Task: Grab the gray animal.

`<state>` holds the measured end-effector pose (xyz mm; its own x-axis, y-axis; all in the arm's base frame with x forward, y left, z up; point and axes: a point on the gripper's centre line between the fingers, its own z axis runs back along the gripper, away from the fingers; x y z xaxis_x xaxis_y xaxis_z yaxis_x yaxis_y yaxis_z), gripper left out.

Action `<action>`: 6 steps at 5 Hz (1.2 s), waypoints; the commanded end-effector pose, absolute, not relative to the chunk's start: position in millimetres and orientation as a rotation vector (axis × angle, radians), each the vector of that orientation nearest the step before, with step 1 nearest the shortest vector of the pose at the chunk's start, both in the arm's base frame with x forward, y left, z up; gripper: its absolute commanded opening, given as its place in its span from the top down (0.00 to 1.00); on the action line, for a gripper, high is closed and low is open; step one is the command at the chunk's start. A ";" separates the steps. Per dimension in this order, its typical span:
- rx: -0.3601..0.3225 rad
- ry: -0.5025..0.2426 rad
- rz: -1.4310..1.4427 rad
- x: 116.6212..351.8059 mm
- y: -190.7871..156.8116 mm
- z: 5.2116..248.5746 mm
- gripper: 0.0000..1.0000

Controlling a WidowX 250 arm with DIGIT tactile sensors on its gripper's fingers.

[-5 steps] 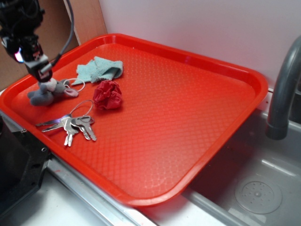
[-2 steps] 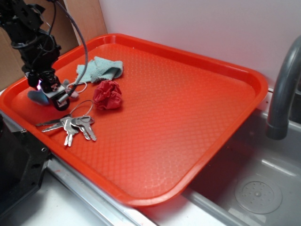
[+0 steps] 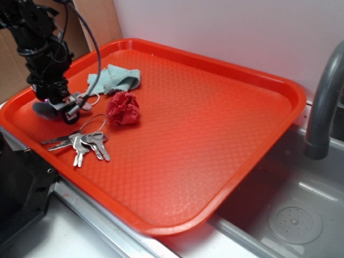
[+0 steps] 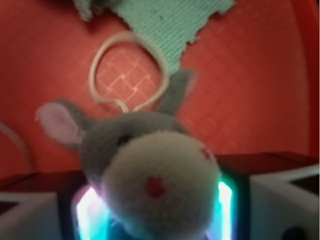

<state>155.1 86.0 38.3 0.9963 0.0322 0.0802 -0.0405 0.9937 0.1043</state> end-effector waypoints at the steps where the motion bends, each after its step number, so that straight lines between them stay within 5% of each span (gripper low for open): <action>1: 0.216 -0.196 0.157 162.2 69.5 115.8 1.00; 2: 0.098 -0.232 0.151 169.5 46.9 153.1 1.00; 4: 0.106 -0.163 0.180 186.2 -12.3 218.7 1.00; 6: 0.031 -0.109 0.191 190.4 -26.0 236.4 1.00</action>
<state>185.5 -29.5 223.2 0.9816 0.1782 0.0687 -0.1809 0.9829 0.0348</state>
